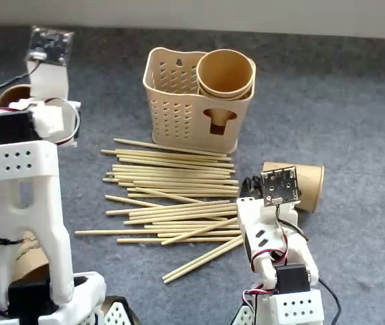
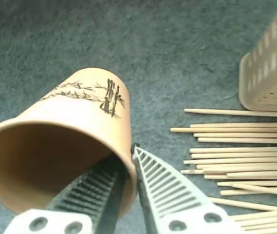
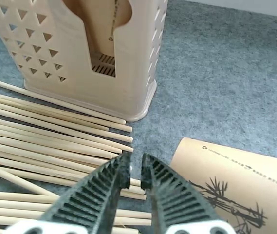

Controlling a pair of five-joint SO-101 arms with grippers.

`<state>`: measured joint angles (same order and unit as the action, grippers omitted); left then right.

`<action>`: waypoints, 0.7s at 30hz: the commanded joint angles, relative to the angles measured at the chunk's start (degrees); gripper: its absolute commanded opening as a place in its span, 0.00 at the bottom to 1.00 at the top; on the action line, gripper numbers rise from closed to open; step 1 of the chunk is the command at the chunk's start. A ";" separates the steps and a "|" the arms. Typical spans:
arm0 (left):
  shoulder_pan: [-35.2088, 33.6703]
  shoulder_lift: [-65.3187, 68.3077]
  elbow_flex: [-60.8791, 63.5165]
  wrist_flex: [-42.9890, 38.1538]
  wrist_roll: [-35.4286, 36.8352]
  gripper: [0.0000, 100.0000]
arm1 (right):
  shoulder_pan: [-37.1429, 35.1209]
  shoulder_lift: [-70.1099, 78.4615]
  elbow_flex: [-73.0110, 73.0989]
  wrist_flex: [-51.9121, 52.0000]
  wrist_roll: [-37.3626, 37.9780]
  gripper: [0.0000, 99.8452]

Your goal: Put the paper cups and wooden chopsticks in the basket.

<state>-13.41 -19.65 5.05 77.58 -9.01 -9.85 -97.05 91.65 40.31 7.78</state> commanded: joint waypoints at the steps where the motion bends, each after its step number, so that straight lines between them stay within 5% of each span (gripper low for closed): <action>1: 6.29 -2.07 -11.91 5.54 0.18 0.01 | 0.57 -0.92 -0.48 -1.54 0.79 0.05; 12: 20.35 -1.80 -22.99 6.15 0.09 0.01 | 0.57 -0.92 -0.48 -1.54 0.79 0.05; 21: 29.49 -1.63 -22.46 -2.11 0.35 0.01 | 0.57 -0.92 -0.48 -1.54 0.79 0.05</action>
<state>11.38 -19.74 -14.99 78.90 -9.01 -9.85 -97.05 91.65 40.31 7.87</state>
